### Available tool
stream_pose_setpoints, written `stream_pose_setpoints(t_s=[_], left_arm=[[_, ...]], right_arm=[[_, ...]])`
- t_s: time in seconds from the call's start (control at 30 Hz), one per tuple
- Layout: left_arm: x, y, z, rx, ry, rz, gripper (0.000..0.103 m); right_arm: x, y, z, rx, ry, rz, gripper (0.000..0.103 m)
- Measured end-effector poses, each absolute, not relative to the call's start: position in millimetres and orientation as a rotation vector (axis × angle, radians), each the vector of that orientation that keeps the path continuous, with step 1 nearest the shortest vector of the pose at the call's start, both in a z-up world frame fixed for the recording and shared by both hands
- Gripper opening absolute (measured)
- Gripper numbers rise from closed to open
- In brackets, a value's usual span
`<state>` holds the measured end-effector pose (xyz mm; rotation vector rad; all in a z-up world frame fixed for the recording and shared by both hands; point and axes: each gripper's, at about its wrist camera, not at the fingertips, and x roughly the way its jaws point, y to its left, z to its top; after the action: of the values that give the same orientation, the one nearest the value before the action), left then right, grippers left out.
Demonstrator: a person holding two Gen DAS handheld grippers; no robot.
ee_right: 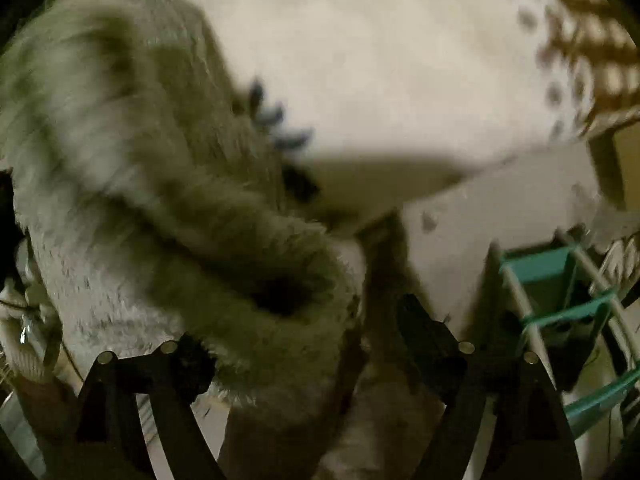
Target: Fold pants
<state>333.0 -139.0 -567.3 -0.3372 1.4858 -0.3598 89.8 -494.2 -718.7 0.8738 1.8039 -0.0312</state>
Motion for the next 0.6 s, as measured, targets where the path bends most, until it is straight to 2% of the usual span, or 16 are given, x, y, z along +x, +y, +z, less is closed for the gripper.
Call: stream_pose_setpoints(t_s=[0.13,0.23,0.3,0.43,0.47,0.5,0.6], left_arm=[[332.3,-135.7,-560.3,-0.354,1.474,-0.368,0.097],[330.3,-135.9,-556.6,-0.358,1.467,-0.376,0.097],[328.9,-138.6,-557.2,-0.35,1.467,-0.38,0.097],[327.3,-137.3,-563.2,-0.363,1.474,-0.373,0.097],[326.9,-136.3,-563.8,-0.369,1.474,-0.373,0.097],[326.4,-134.7,-564.5,-0.372,1.473,-0.372,0.097],[324.3,-130.1,-563.8,-0.364,1.465,-0.369,0.097]], right_arm=[[102.0,-508.3,-674.1,0.85,1.712,0.003,0.084],[119.3,-537.2,-625.7,0.882,1.531,0.039,0.084],[136.9,-547.6,-612.6,0.908,1.446,0.062,0.084],[180.9,-556.7,-637.6,0.939,1.421,0.071,0.084],[189.6,-554.6,-650.3,0.943,1.446,0.063,0.068],[193.4,-552.0,-659.8,0.963,1.449,0.047,0.032],[208.1,-528.6,-641.3,0.809,1.426,-0.013,0.031]])
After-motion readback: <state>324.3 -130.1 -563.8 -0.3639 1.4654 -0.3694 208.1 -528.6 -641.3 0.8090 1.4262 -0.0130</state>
